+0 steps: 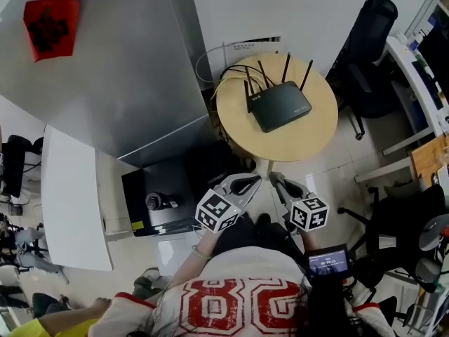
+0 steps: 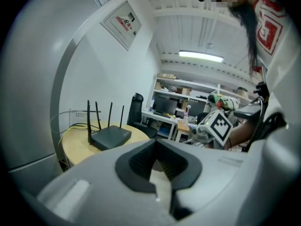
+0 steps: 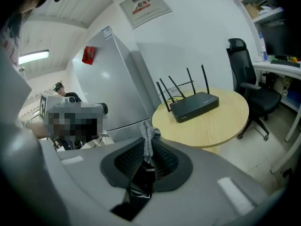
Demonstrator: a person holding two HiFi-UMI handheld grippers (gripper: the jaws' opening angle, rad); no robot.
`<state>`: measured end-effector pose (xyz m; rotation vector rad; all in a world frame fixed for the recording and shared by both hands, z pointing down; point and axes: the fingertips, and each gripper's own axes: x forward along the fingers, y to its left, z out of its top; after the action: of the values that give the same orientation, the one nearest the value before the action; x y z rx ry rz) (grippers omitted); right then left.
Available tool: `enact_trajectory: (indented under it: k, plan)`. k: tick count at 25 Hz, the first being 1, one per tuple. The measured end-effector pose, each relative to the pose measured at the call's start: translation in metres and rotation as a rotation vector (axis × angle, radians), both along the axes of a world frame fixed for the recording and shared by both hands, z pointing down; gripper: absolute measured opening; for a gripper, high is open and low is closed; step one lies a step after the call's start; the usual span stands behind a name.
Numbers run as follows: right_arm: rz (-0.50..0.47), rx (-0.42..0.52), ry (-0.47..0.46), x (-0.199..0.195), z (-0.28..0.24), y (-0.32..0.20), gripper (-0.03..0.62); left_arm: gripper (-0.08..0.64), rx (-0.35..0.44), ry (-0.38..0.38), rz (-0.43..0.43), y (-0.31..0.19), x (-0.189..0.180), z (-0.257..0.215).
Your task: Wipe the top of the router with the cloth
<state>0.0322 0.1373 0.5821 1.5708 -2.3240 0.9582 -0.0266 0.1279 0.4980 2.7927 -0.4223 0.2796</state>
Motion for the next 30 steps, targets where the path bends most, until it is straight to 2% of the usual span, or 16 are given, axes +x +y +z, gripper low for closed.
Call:
enact_trajectory:
  k: [9,30]
  plan:
    - [0.022,0.038,-0.004,0.013,-0.024,0.006,0.043,-0.005,0.024,-0.002,0.039,0.004,0.022,-0.013]
    - [-0.005,0.016,-0.02,0.019,-0.009,0.029,0.043,-0.005,0.014,-0.036,0.035,0.025,0.029,-0.003]
